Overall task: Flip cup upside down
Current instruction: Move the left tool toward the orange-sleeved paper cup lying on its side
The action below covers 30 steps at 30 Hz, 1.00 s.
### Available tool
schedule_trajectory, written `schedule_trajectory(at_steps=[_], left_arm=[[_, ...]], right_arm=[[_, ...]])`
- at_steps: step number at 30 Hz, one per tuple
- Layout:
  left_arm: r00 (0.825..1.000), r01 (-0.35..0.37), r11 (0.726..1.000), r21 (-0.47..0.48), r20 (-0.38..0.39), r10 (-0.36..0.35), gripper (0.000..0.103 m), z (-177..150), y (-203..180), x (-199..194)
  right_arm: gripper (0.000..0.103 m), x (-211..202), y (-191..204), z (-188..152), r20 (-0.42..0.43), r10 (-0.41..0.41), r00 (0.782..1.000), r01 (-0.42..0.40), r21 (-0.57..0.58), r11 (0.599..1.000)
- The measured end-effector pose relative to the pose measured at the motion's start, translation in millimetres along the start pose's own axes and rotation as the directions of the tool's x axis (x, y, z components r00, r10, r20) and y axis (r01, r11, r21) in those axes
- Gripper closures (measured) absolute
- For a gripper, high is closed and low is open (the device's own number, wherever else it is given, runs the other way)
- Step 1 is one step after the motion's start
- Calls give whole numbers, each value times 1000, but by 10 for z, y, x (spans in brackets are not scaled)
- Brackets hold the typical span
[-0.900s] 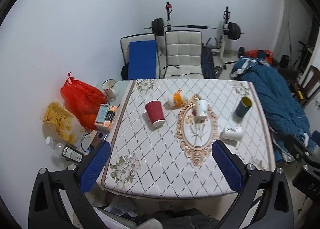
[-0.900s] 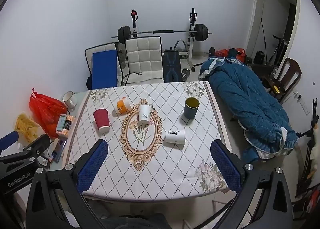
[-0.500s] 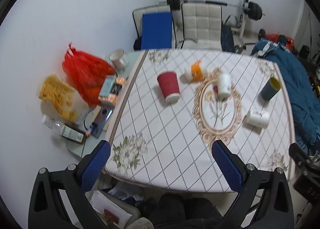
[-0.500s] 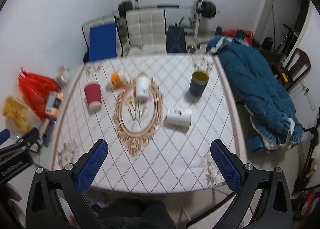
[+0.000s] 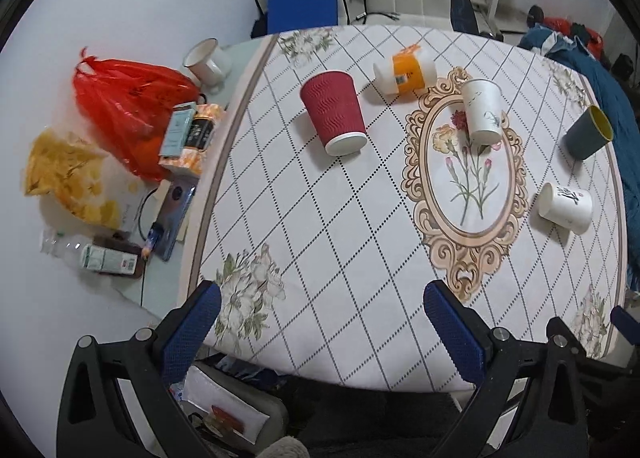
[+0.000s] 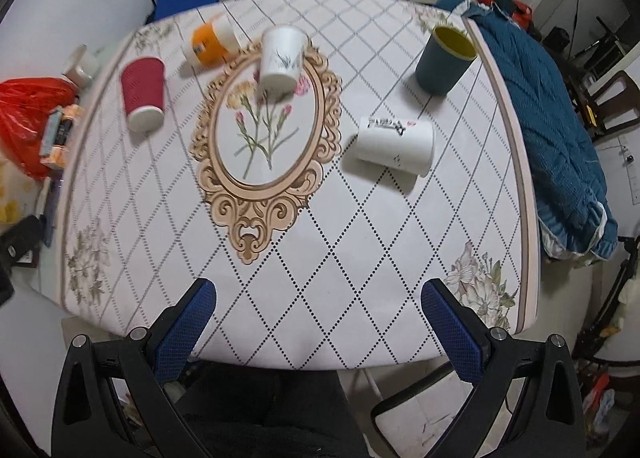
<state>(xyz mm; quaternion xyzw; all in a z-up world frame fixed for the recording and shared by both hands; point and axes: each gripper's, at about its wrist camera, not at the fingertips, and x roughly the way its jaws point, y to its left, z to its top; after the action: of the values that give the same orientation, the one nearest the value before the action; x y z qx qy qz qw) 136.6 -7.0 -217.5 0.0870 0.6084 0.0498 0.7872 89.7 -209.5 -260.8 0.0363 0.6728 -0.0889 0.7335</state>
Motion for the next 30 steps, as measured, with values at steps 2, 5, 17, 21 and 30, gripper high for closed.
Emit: schedule_trajectory(at_steps=[2, 5, 17, 21, 30], left_arm=[[1000, 0, 1000, 13, -9, 0, 0, 134, -5, 117], [1000, 6, 1000, 24, -24, -5, 0, 323, 2, 271], [999, -45, 979, 198, -8, 48, 0, 1223, -215, 714], [992, -121, 941, 317, 59, 108, 0, 1536, -370, 794], [957, -286, 725, 626, 216, 191, 0, 2095, -892, 1109]], right_arm=[[0, 82, 25, 68, -17, -1, 1000, 1, 13, 1000], [0, 253, 43, 245, -31, -1, 1000, 2, 35, 999], [0, 795, 12, 784, -91, -9, 996, 20, 131, 991], [0, 888, -34, 981, -92, -21, 996, 35, 153, 988], [0, 1006, -63, 1382, -85, -53, 995, 68, 173, 983]])
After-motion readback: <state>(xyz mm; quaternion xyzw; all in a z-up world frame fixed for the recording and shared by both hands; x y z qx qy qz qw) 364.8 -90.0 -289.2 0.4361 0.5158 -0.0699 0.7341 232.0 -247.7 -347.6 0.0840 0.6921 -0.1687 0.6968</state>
